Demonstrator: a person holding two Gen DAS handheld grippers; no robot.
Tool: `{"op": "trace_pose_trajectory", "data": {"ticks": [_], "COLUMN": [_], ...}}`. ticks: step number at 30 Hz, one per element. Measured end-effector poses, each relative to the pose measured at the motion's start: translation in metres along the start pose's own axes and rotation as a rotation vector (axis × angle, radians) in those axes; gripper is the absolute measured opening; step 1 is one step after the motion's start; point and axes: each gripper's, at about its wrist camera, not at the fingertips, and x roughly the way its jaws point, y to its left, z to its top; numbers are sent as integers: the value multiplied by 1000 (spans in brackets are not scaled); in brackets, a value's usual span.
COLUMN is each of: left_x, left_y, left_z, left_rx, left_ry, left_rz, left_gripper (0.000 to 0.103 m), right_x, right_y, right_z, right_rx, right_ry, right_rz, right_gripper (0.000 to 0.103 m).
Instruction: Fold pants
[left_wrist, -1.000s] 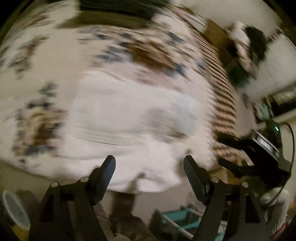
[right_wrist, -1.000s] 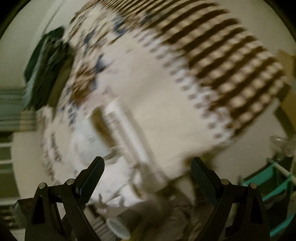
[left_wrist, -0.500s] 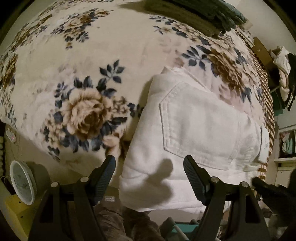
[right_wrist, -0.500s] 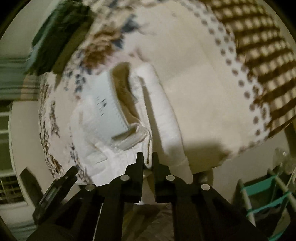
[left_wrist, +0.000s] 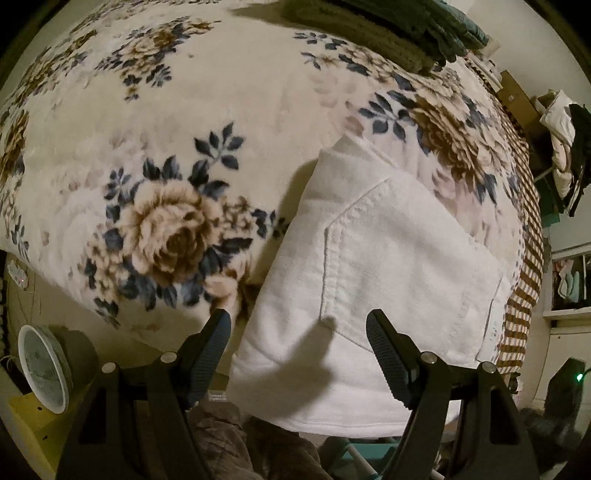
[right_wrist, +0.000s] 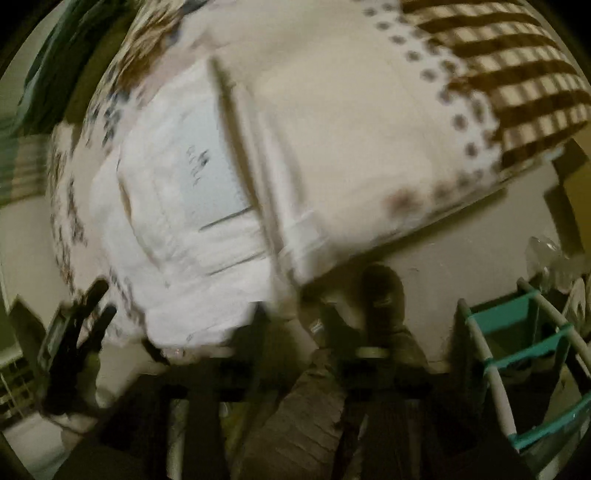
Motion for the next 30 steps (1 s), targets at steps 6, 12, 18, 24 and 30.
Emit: {"op": "trace_pose_trajectory", "data": {"ticks": [6,12,18,24,30], "left_x": [1,2,-2,-2,12], "left_y": [6,2,-2,-12,-37], "left_z": [7,25,45,60,73], "left_rx": [-19,-4,-3,-7,-4], "left_ry": [-13,-46,-69,-73,-55], "left_rz": [0,16,-14,-55,-118], "left_gripper": [74,74,74,74,74], "right_x": [-16,20,-4,-66,-80], "right_y": [12,53,64,23,-32], "right_z": [45,85,73,83,116], "right_rx": [-25,-141,-177,-132,-57], "right_ry": [-124,-100,-193,-315,-337], "right_rz": [155,168,130,54,-45], "right_gripper": [86,22,9,8,9]}}
